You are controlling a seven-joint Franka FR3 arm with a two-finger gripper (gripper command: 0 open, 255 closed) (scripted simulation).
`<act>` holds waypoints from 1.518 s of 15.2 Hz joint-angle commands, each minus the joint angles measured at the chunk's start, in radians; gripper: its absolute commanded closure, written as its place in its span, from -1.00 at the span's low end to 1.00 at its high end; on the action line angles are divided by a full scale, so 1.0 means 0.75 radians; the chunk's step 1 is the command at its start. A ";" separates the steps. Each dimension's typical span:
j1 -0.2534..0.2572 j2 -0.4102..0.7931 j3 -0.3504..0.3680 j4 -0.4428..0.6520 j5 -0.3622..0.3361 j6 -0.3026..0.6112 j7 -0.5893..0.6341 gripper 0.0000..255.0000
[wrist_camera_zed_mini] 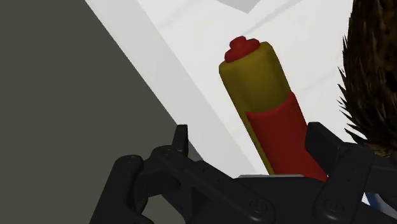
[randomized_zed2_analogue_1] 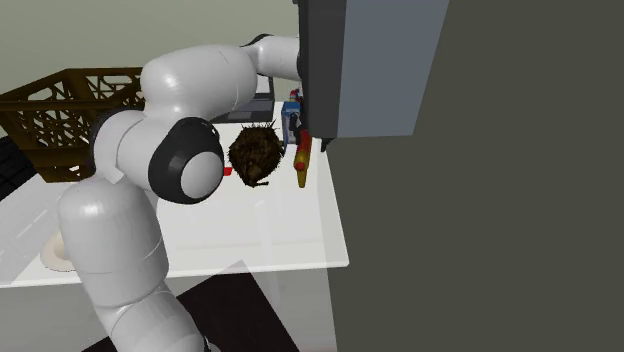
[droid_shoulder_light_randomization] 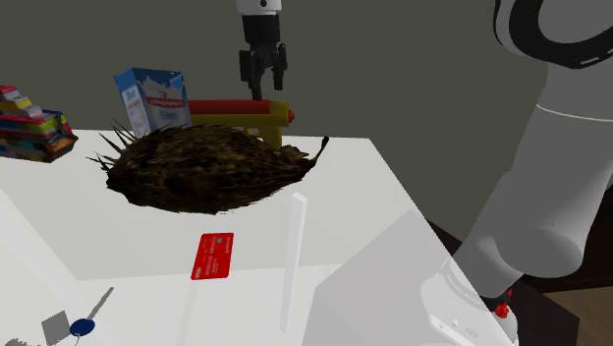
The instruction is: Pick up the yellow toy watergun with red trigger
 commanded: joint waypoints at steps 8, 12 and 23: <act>0.064 0.259 0.112 0.258 -0.070 0.016 -0.337 -1.00; 0.058 0.247 0.112 0.175 -0.068 0.087 -0.336 -1.00; 0.058 0.247 0.112 0.175 -0.068 0.087 -0.336 1.00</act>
